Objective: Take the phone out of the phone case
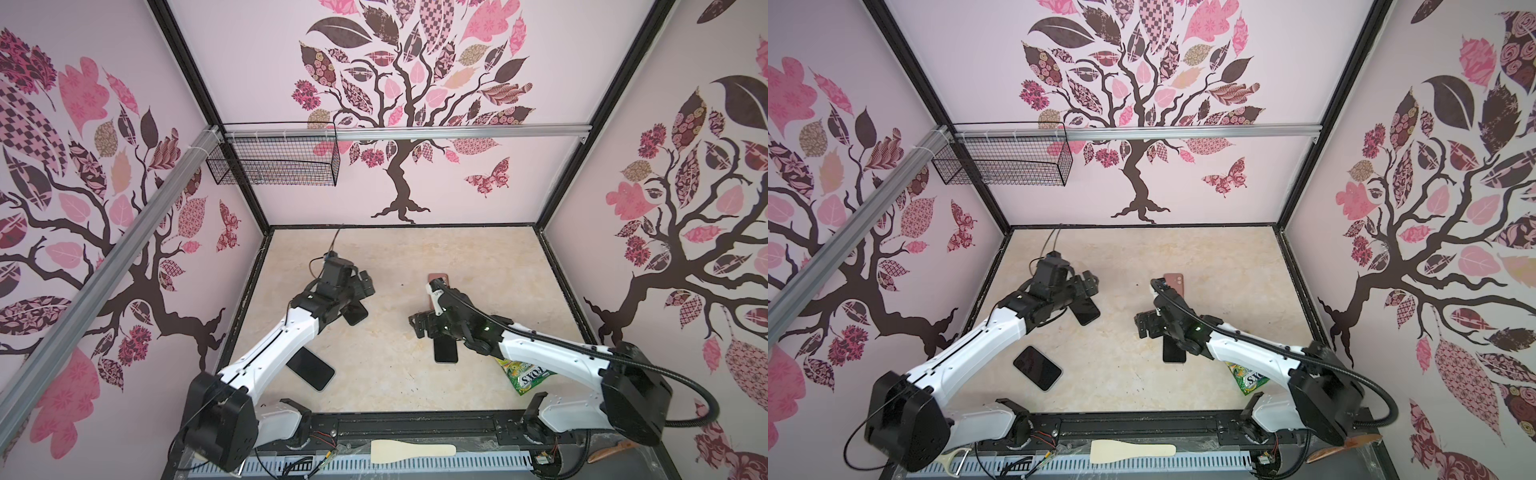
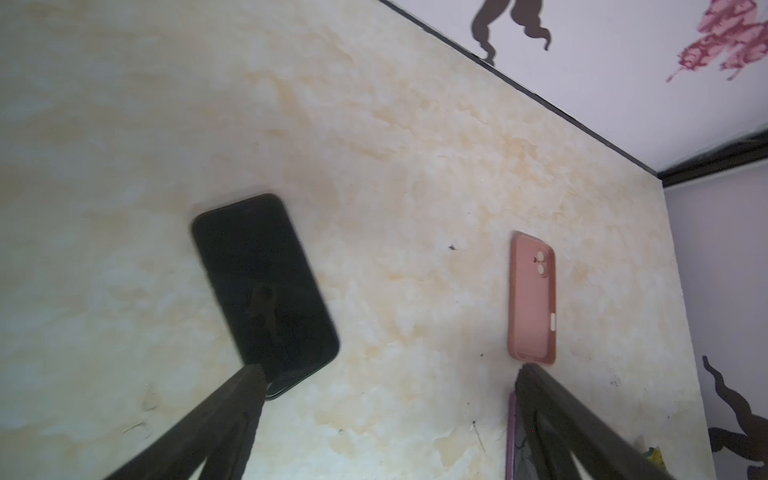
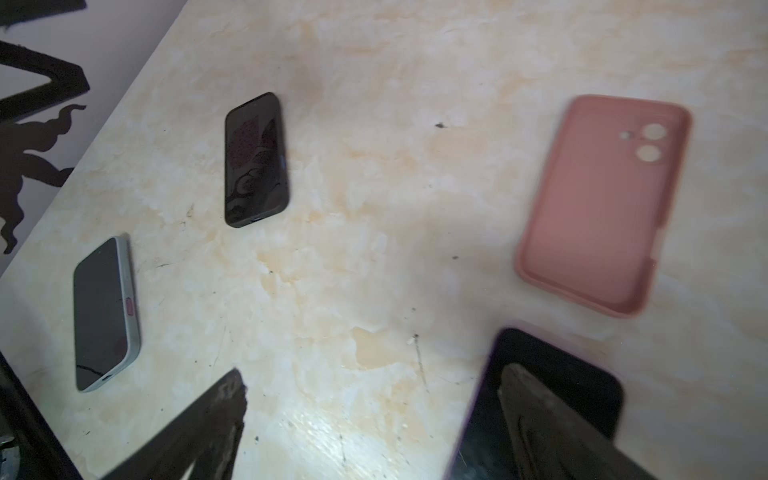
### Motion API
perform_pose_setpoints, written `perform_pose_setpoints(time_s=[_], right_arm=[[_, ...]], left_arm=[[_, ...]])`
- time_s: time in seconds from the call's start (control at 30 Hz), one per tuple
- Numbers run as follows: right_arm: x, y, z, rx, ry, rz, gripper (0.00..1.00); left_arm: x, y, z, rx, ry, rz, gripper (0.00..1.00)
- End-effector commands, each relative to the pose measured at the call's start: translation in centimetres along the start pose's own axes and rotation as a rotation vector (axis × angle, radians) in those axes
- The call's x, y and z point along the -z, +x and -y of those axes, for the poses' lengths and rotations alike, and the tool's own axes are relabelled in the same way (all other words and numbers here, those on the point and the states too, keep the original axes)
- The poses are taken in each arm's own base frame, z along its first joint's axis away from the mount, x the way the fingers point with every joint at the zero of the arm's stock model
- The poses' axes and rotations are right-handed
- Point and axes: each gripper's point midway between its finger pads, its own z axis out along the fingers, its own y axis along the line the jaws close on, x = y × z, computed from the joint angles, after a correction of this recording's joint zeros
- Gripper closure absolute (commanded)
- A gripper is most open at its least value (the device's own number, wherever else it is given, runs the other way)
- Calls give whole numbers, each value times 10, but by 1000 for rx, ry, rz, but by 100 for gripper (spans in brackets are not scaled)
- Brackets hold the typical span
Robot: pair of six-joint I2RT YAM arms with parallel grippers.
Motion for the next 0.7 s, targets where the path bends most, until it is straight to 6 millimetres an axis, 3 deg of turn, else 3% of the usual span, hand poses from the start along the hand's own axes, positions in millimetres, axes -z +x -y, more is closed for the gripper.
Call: perform_pose_setpoints(time_s=[0.0, 0.17, 0.27, 0.5, 0.67], right_arm=[[-28, -6, -34, 39, -32, -25, 2], [-82, 3, -72, 101, -54, -129, 3], [-113, 5, -82, 116, -50, -185, 3], [-170, 4, -93, 169, -2, -270, 4], [-197, -2, -92, 207, 54, -289, 4]], left_arm=[[21, 6, -27, 100, 52, -45, 2], [42, -8, -71, 259, 90, -25, 2], [49, -14, -86, 313, 103, -24, 2], [52, -18, -99, 368, 118, -24, 2], [53, -21, -109, 415, 134, -10, 2]])
